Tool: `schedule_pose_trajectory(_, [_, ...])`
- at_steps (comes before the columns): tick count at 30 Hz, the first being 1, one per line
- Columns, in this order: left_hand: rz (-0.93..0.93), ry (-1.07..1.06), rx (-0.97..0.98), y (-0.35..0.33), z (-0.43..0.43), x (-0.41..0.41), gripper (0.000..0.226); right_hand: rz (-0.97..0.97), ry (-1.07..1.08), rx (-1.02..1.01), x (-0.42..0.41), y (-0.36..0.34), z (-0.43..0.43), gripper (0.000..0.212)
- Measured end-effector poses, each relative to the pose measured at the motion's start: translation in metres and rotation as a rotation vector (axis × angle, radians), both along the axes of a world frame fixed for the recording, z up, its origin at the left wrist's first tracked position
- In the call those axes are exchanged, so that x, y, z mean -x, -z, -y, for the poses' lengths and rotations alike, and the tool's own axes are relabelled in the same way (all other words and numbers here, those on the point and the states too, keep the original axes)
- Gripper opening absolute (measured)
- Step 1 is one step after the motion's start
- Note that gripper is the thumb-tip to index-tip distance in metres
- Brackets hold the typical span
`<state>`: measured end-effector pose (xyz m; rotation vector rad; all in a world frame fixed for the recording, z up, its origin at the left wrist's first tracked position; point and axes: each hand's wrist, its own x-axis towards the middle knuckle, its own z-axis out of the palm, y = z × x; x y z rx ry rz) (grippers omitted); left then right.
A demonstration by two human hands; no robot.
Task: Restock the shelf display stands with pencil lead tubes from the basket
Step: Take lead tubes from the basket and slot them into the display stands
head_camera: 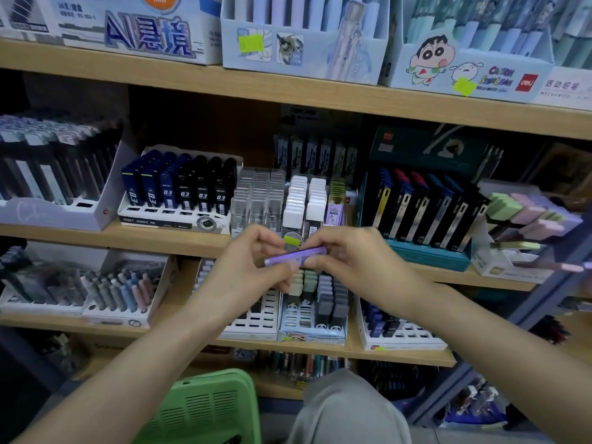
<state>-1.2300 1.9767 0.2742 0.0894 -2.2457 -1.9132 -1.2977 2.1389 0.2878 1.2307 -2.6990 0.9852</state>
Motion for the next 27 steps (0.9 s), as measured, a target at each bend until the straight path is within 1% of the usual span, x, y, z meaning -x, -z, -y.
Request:
schedule_pose_trajectory(3, [-0.089,-0.091,-0.059,-0.002,-0.003,-0.001,0.024,0.1,0.01,0.03,-0.006,0.008,-0.005,0.001])
schedule_pose_trajectory(4, [-0.121,-0.105,-0.038,-0.003,-0.005,-0.001,0.024,0.103,-0.001,0.019,-0.009,0.01,-0.006,0.002])
schedule_pose_trajectory(6, [-0.177,-0.116,0.063,-0.006,-0.012,-0.001,0.023,0.076,-0.022,0.008,-0.017,0.011,-0.006,0.004])
schedule_pose_trajectory(7, [-0.2,-0.115,0.124,-0.007,-0.016,0.0,0.022,0.052,-0.016,0.03,-0.021,0.009,-0.006,0.01])
schedule_pose_trajectory(9, [-0.236,-0.09,0.228,-0.012,-0.023,0.002,0.021,0.02,0.022,0.125,-0.026,0.004,-0.009,0.029])
schedule_pose_trajectory(11, [-0.273,-0.048,0.28,-0.017,-0.028,0.005,0.02,-0.053,0.059,0.185,-0.026,-0.003,-0.013,0.043])
schedule_pose_trajectory(12, [-0.287,-0.04,0.306,-0.019,-0.03,0.007,0.019,-0.089,0.074,0.203,-0.024,-0.007,-0.015,0.047])
schedule_pose_trajectory(14, [-0.312,-0.055,0.372,-0.023,-0.029,0.015,0.017,-0.136,0.115,0.228,-0.015,-0.015,-0.021,0.044])
schedule_pose_trajectory(16, [-0.331,-0.084,0.457,-0.023,-0.024,0.025,0.021,-0.19,0.185,0.263,-0.002,-0.025,-0.025,0.036])
schedule_pose_trajectory(18, [-0.339,-0.103,0.598,-0.02,-0.016,0.036,0.027,-0.221,0.251,0.317,0.014,-0.034,-0.026,0.028])
schedule_pose_trajectory(20, [-0.317,-0.102,0.748,-0.016,-0.009,0.045,0.033,-0.207,0.289,0.346,0.029,-0.038,-0.024,0.022])
schedule_pose_trajectory(24, [-0.283,-0.051,0.948,-0.01,-0.006,0.056,0.041,-0.224,0.29,0.307,0.049,-0.035,-0.013,0.018])
schedule_pose_trajectory(27, [-0.296,-0.039,1.04,-0.004,-0.005,0.058,0.041,-0.232,0.268,0.248,0.057,-0.031,-0.007,0.018])
